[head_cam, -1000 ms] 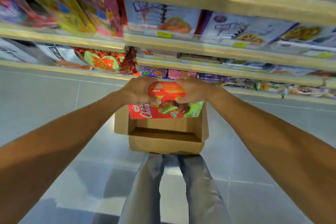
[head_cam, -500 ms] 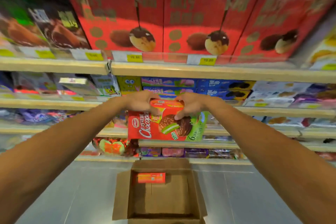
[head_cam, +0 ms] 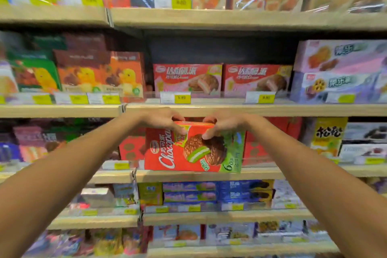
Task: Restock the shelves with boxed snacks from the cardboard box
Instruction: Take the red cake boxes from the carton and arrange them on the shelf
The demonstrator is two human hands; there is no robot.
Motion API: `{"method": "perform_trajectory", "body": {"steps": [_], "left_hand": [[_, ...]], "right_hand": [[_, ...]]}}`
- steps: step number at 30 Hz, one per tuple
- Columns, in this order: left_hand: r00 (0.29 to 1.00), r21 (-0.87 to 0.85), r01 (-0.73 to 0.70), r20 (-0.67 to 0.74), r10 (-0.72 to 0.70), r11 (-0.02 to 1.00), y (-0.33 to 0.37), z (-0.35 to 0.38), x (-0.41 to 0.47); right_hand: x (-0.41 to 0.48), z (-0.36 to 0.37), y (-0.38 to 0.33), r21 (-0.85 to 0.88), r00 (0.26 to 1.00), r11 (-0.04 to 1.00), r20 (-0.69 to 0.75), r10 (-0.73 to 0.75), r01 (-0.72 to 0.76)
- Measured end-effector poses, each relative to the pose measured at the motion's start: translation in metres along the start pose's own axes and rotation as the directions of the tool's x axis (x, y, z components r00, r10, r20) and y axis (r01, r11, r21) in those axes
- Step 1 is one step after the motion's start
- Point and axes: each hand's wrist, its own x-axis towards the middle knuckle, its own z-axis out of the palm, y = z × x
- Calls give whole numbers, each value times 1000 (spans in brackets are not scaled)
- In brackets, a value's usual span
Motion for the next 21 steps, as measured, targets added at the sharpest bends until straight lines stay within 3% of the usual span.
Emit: {"method": "perform_trajectory", "body": {"steps": [3, 7, 11, 15, 19, 21], "left_hand": [[998, 160, -30, -58, 40, 987, 24, -33, -8], [981, 237, -55, -169, 97, 970, 53, -65, -20], [911, 398, -50, -358, 205, 916, 77, -95, -33], [754, 767, 53, -450, 477, 639, 87, -113, -37], [611, 926, 187, -371, 699, 327, 73, -101, -31], [521, 942, 216, -334, 786, 257, 65, -91, -26]], "right_hand": [[-11, -31, -17, -112, 988, 991, -129, -82, 67], [-27, -68, -38, -174, 962, 976, -216, -164, 128], [-37, -102, -52, -194, 927, 964, -292, -235, 183], [-43, -123, -59, -189, 884, 950, -355, -303, 249], [-35, -129, -46, -136, 860, 956, -418, -292, 259], [-29, -126, -36, -59, 852, 953, -435, -293, 298]]}}
